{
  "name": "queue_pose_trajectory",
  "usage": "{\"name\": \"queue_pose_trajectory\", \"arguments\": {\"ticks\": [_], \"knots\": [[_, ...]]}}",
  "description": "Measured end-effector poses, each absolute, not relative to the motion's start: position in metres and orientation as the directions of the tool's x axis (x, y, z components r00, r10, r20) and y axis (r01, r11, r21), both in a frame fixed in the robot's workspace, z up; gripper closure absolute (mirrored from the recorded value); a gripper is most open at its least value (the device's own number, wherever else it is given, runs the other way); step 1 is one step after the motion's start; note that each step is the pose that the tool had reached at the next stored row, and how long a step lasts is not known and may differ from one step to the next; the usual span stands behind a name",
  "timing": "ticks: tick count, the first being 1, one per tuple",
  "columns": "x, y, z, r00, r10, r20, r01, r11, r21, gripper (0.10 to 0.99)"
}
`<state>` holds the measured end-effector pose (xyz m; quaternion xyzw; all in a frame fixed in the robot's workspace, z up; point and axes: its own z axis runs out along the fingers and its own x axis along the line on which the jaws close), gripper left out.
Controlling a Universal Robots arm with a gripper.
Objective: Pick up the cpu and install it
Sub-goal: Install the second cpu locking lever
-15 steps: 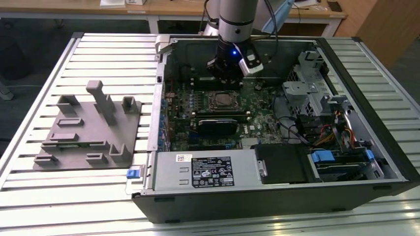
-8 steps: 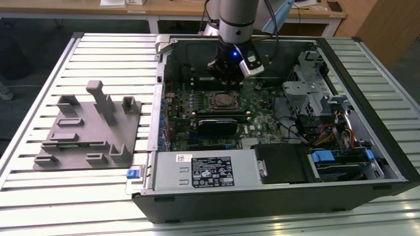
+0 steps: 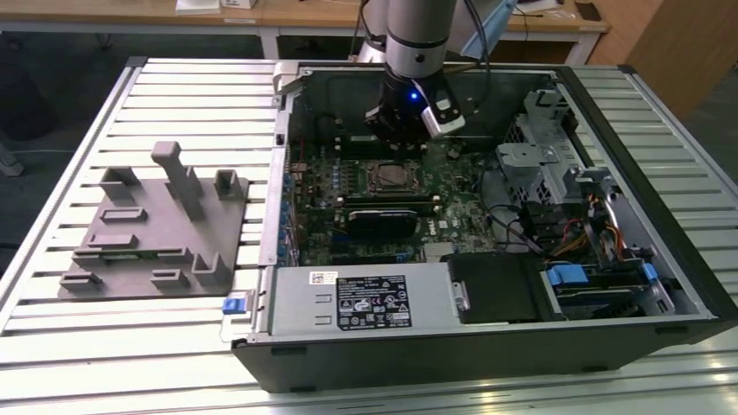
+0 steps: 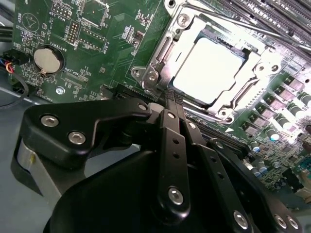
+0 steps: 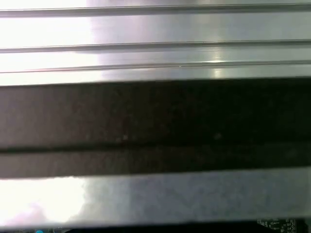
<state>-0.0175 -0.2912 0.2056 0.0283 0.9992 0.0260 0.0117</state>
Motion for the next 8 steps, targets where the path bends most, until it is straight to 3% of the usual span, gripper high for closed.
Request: {"name": "queue_pose_trajectory", "arguments": {"ticks": [8], "knots": [[-0.0173,-0.2953,0.2053,-0.998,0.057,-0.022,0.056,0.997,0.053,0.980]]}}
